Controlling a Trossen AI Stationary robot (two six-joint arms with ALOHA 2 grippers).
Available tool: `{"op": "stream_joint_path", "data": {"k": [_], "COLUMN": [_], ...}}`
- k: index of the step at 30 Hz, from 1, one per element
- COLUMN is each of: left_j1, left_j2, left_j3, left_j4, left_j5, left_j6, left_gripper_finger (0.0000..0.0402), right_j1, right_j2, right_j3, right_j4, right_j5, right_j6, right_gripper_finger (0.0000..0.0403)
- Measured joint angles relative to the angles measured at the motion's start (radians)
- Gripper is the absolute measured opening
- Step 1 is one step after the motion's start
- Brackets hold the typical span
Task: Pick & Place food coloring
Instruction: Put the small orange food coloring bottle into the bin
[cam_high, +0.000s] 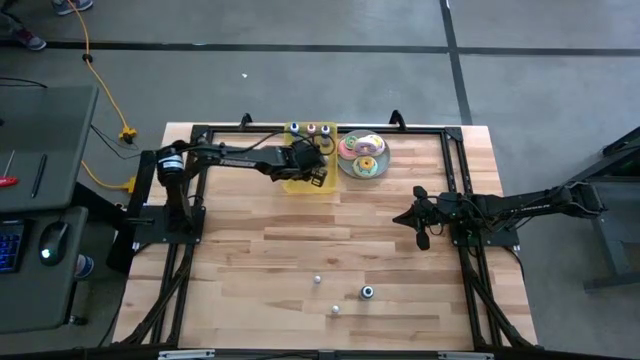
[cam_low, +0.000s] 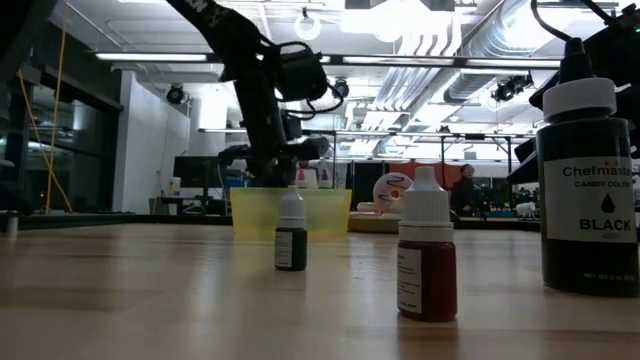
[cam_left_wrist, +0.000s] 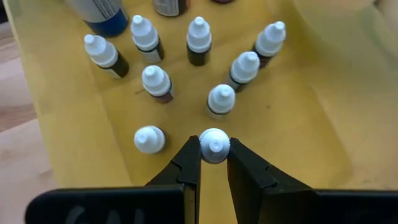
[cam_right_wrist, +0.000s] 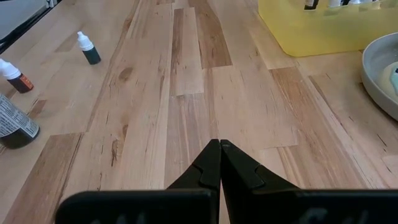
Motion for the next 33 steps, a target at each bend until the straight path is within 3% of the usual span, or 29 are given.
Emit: {"op": "stream_joint_path", "data": {"k": [16, 33], "left_j1": [0.011, 0.02], "left_j2": [0.048, 0.052], "left_j3": [0.0, 0.0], "left_j4": [0.036, 0.031], "left_j5": [-0.093, -0.074], "left_j6": [0.027, 0.027], "left_gripper_finger": [0.0044, 0.0044], "right_j1": [0.0, 0.0], "right_j2": [0.0, 0.0], "right_j3": [0.0, 0.0], "right_j4": [0.0, 0.0], "right_j5": [0.0, 0.0], "right_j6": [0.0, 0.0], "right_gripper_finger": [0.0, 0.0]}}
